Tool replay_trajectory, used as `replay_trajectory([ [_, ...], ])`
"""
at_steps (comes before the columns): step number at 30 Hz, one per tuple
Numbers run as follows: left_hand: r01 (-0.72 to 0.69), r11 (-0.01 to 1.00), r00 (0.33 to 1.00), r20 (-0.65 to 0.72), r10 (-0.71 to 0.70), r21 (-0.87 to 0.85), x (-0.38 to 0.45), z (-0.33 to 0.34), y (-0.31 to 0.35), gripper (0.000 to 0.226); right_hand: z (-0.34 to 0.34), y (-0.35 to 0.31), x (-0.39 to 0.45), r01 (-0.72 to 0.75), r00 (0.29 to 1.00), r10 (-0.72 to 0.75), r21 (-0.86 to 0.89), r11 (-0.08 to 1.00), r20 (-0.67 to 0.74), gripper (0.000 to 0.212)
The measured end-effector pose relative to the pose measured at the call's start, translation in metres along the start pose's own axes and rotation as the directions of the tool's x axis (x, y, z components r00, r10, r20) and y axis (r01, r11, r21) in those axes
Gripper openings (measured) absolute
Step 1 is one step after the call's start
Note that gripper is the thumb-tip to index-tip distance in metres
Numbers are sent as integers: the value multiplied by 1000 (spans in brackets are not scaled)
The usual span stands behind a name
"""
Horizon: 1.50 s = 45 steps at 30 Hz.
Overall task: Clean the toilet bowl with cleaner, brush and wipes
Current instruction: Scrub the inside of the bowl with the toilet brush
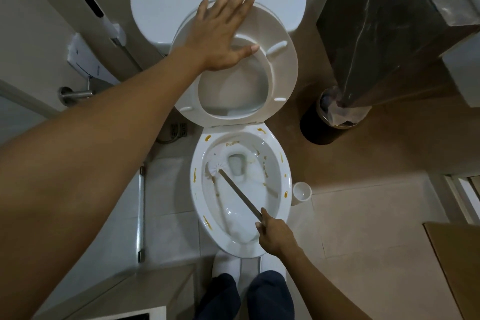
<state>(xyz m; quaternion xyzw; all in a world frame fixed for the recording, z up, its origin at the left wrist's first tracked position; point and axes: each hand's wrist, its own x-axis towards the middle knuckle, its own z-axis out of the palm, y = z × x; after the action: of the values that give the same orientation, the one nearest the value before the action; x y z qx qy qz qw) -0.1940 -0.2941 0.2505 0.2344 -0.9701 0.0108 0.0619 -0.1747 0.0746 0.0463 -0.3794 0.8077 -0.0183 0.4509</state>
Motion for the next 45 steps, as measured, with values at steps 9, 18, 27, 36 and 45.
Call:
replay_trajectory([
  [9, 23, 998, 993, -121, -15, 65, 1, 14, 2, 85, 26, -4, 33, -1, 996, 7, 70, 998, -89, 55],
  [18, 112, 992, 982, -156, -103, 50, 1, 25, 6, 84, 64, 14, 21, 8, 999, -2, 98, 995, -52, 49],
  [27, 120, 992, 983, -142, -116, 24, 0, 20, 8, 83, 46, -9, 41, 14, 995, -5, 98, 995, -96, 49],
  [36, 78, 996, 982, -175, -71, 33, 1, 18, 8, 83, 47, -10, 7, -2, 1000, 2, -2, 1000, -27, 50],
  [45, 108, 992, 973, -195, -120, -72, -17, 24, -5, 78, 33, -11, 17, -5, 1000, 5, -36, 999, 10, 50],
])
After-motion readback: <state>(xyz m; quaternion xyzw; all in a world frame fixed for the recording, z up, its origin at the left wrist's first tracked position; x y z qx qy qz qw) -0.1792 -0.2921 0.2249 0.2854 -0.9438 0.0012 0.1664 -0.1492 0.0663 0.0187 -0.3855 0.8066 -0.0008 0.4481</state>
